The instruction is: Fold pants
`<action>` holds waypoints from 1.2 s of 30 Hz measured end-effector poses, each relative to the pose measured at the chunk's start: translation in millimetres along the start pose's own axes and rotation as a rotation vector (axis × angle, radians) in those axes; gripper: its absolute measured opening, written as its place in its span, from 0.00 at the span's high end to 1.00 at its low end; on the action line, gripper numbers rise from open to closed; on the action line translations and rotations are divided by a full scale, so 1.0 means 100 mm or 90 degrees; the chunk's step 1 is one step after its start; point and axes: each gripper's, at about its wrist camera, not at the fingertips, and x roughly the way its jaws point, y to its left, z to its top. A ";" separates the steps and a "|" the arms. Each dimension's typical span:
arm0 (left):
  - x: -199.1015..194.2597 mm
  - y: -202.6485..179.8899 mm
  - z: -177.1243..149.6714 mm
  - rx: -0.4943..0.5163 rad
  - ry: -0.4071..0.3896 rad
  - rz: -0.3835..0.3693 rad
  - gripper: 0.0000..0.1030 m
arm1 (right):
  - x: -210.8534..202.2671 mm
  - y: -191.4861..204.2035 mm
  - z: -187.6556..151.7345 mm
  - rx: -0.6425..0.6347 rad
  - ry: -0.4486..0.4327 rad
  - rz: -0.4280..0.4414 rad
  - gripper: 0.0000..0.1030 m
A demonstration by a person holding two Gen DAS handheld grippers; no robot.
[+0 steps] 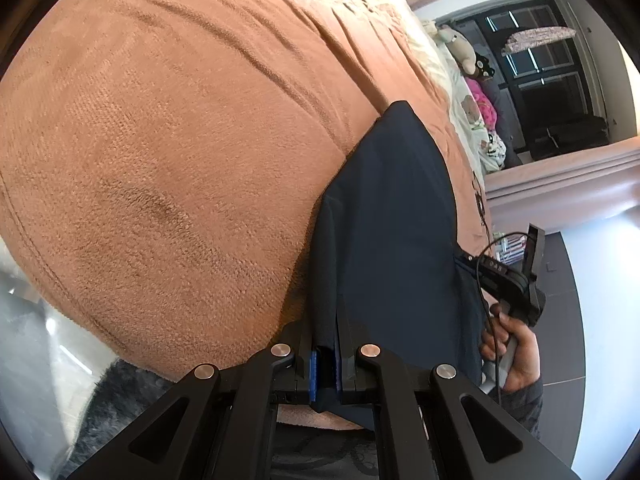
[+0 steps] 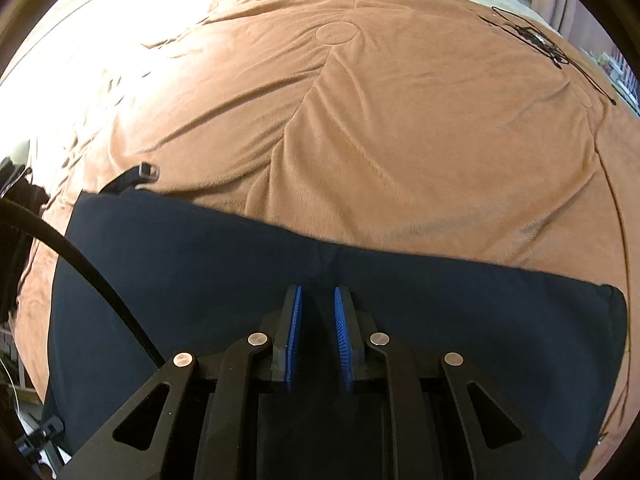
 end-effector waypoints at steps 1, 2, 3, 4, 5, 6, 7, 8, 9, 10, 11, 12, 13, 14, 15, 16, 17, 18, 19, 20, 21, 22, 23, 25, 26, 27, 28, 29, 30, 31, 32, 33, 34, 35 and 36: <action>0.00 0.00 0.00 0.000 0.000 -0.001 0.94 | -0.03 0.01 -0.04 -0.005 0.002 0.002 0.86; 0.00 0.00 0.02 0.001 0.001 -0.002 0.94 | -0.06 0.02 -0.08 -0.011 0.004 0.002 0.86; 0.00 0.01 0.02 0.002 0.001 -0.002 0.94 | -0.09 0.04 -0.14 -0.017 0.009 0.002 0.86; 0.00 0.00 0.02 0.005 0.002 0.000 0.94 | -0.11 0.06 -0.19 -0.021 0.014 0.005 0.86; -0.01 -0.01 0.03 0.009 0.002 0.002 0.94 | -0.13 0.07 -0.24 -0.023 0.017 0.009 0.86; -0.01 -0.01 0.03 0.012 0.003 0.003 0.94 | -0.16 0.08 -0.29 -0.022 0.018 0.013 0.86; -0.01 -0.02 0.04 0.014 0.003 0.002 0.94 | -0.19 0.08 -0.33 -0.021 0.019 0.018 0.86; -0.01 -0.02 0.04 0.014 0.003 0.000 0.94 | -0.23 0.10 -0.39 -0.019 0.021 0.025 0.86; -0.01 -0.02 0.04 0.015 0.003 -0.001 0.94 | -0.27 0.08 -0.42 -0.019 0.021 0.029 0.86; -0.01 -0.01 0.04 0.016 0.003 -0.002 0.94 | -0.31 0.10 -0.48 -0.021 0.021 0.032 0.86; -0.01 -0.01 0.03 0.015 0.003 -0.003 0.94 | -0.33 0.11 -0.53 -0.022 0.023 0.035 0.86; -0.01 0.00 0.03 0.015 0.003 -0.004 0.94 | -0.37 0.11 -0.58 -0.023 0.024 0.040 0.86; -0.01 0.00 0.03 0.015 0.003 -0.005 0.94 | -0.41 0.12 -0.64 -0.024 0.025 0.044 0.86; -0.01 0.00 0.04 0.015 0.004 -0.006 0.94 | -0.44 0.13 -0.69 -0.025 0.027 0.046 0.86; -0.01 0.01 0.03 0.015 0.004 -0.007 0.94 | -0.46 0.14 -0.74 -0.026 0.028 0.051 0.86; -0.01 0.00 0.04 0.016 0.004 -0.008 0.94 | -0.48 0.15 -0.78 -0.025 0.029 0.056 0.86; -0.01 0.00 0.04 0.017 0.004 -0.009 0.94 | -0.49 0.16 -0.82 -0.023 0.030 0.059 0.86; -0.01 0.00 0.04 0.017 0.005 -0.011 0.94 | -0.50 0.17 -0.87 -0.021 0.032 0.062 0.86; -0.01 0.01 0.05 0.016 0.005 -0.013 0.94 | -0.51 0.18 -0.91 -0.020 0.033 0.064 0.86; -0.01 0.02 0.05 0.015 0.006 -0.015 0.94 | -0.52 0.18 -0.95 -0.018 0.034 0.065 0.86; -0.01 0.02 0.05 0.014 0.007 -0.018 0.94 | -0.54 0.18 -1.00 -0.013 0.034 0.067 0.86; -0.01 0.03 0.05 0.012 0.008 -0.020 0.94 | -0.56 0.18 -1.05 -0.009 0.033 0.068 0.86; -0.01 0.03 0.05 0.013 0.009 -0.020 0.94 | -0.58 0.17 -1.09 -0.005 0.031 0.069 0.86; 0.00 0.02 0.05 0.015 0.011 -0.018 0.94 | -0.64 0.16 -1.19 0.007 0.028 0.076 0.86; 0.01 0.01 0.05 0.016 0.012 -0.017 0.94 | -0.66 0.14 -1.25 0.015 0.028 0.079 0.86; 0.01 0.01 0.05 0.016 0.013 -0.018 0.94 | -0.69 0.13 -1.30 0.023 0.026 0.084 0.86; 0.01 0.01 0.05 0.017 0.013 -0.019 0.94 | -0.71 0.13 -1.36 0.029 0.025 0.087 0.86; 0.01 0.02 0.05 0.015 0.014 -0.022 0.94 | -0.73 0.13 -1.41 0.029 0.025 0.090 0.86; 0.01 0.03 0.05 0.014 0.015 -0.024 0.94 | -0.75 0.13 -1.45 0.028 0.026 0.092 0.86; 0.01 0.03 0.05 0.014 0.016 -0.025 0.94 | -0.76 0.14 -1.50 0.023 0.029 0.095 0.86; 0.01 0.03 0.05 0.014 0.017 -0.026 0.94 | -0.79 0.15 -1.54 0.021 0.031 0.096 0.86; 0.01 0.03 0.06 0.014 0.017 -0.027 0.94 | -0.80 0.15 -1.57 0.018 0.033 0.096 0.86; 0.01 0.03 0.06 0.015 0.017 -0.028 0.94 | -0.80 0.15 -1.61 0.016 0.035 0.097 0.86; 0.00 0.03 0.06 0.015 0.017 -0.029 0.94 | -0.81 0.16 -1.64 0.014 0.037 0.098 0.86; 0.00 0.04 0.05 0.015 0.017 -0.030 0.94 | -0.82 0.16 -1.67 0.011 0.039 0.099 0.86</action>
